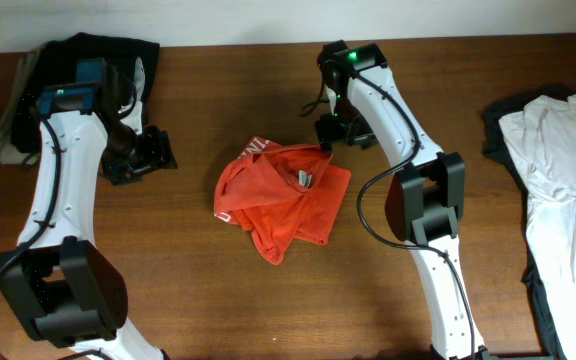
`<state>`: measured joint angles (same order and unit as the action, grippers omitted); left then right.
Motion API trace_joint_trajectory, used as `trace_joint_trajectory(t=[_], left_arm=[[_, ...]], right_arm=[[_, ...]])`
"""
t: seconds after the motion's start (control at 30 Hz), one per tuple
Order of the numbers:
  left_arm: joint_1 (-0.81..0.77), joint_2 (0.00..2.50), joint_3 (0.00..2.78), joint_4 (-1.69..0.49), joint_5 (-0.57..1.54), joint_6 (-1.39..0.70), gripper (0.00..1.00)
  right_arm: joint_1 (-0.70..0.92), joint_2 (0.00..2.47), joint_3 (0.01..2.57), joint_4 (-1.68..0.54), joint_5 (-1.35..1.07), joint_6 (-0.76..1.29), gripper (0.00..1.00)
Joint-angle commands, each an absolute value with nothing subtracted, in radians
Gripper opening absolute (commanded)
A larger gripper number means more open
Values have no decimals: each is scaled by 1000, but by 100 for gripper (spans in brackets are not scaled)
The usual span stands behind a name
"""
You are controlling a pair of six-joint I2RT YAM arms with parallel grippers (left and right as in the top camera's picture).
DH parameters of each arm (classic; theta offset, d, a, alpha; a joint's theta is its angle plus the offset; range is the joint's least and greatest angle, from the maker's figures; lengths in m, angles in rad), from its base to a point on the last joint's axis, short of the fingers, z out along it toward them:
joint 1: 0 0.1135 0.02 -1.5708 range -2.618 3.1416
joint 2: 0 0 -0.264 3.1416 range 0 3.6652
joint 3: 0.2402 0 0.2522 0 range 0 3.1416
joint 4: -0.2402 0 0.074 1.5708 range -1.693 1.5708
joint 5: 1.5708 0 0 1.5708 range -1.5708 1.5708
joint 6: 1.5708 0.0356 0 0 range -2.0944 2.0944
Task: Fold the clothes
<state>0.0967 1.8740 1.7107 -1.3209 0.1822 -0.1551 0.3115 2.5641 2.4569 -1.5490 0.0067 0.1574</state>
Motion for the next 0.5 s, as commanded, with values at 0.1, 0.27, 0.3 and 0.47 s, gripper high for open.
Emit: trace_joint_trajectory(t=[0.1,0.27,0.3,0.47], left_arm=[[99,1881,1698,-1322,178,-164,68],[99,1881,1699,-1322,178,-164,68],[99,1881,1698,-1322,178,-164,68],[99,1881,1698,-1322,178,-164,69]], right_arm=[[281,2517,2511,-1685,194,291,86],[267,2445,2530,-1695,189,305,92],[267,2435,2534,-1694,189,305,97],[266,2419,2549,-1699,187,285,99]])
